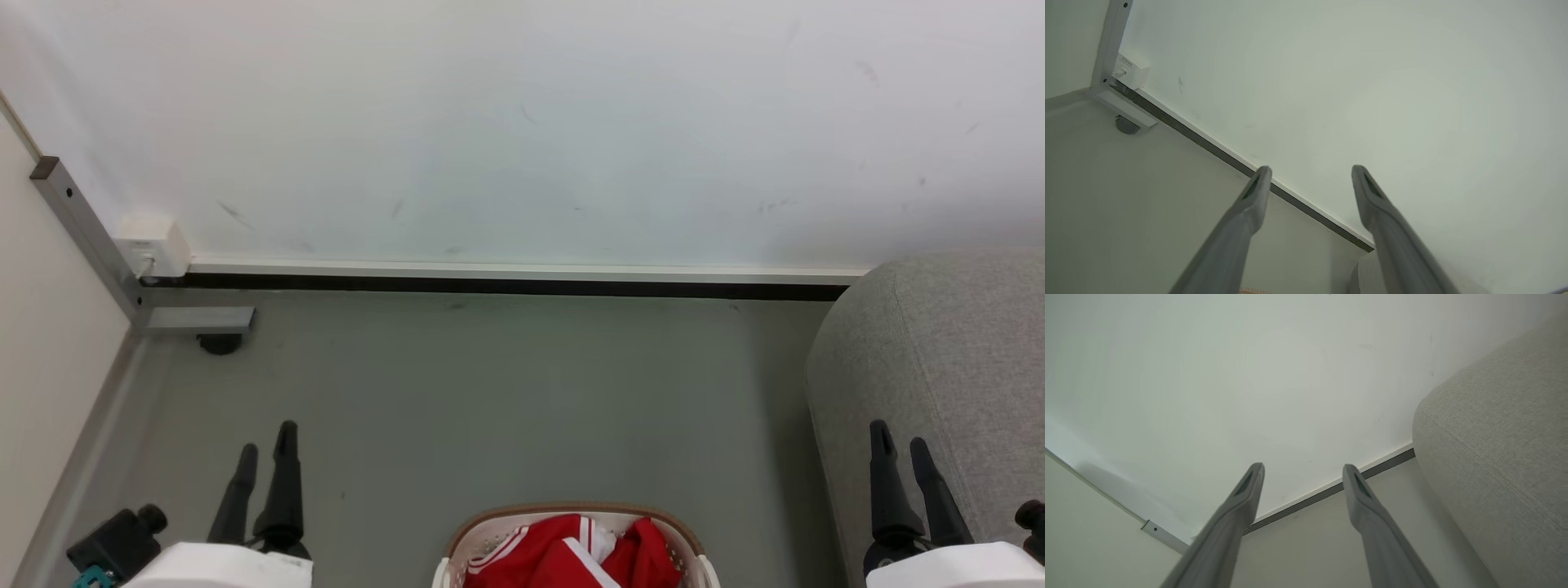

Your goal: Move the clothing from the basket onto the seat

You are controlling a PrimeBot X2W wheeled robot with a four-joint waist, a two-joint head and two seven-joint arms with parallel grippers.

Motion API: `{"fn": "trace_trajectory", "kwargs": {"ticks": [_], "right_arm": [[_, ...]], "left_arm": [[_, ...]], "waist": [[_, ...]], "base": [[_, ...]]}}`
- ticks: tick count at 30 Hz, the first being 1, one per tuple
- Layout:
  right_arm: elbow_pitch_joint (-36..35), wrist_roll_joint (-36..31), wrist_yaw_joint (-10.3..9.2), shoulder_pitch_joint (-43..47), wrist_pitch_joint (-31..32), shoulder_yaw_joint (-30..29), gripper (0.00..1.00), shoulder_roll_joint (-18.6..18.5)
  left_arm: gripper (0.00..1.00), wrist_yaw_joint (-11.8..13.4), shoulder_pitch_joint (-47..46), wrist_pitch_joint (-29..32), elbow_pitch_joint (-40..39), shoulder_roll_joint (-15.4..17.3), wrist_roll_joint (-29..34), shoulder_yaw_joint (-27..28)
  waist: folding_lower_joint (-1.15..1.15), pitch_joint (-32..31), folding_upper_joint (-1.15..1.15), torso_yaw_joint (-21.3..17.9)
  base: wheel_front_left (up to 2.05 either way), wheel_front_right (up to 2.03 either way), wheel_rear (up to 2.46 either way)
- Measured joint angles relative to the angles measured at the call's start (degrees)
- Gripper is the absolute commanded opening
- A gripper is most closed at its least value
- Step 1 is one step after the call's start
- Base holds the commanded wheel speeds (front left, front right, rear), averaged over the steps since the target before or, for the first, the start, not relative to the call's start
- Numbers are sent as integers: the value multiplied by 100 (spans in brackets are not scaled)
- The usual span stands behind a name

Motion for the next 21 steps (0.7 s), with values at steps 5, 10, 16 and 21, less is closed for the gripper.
{"fn": "trace_trajectory", "kwargs": {"ticks": [5,10,16,21], "right_arm": [[73,-576,0,-37,-80,66,100,-7],[196,-979,0,-57,-153,160,100,-9],[347,-1401,0,-83,-254,192,100,-14],[470,-1713,0,-110,-334,225,100,-16]], "left_arm": [[100,125,14,-80,40,62,510,-93],[100,189,17,-190,70,98,839,-174],[100,279,18,-282,71,154,1216,-263],[100,305,18,-352,68,179,1473,-328]], "waist": [[0,-17,0,-17],[0,-22,0,-24],[0,-22,0,-33],[0,-24,0,-41]], "base": [[0,0,0],[0,0,0],[0,0,0],[0,0,0]]}}
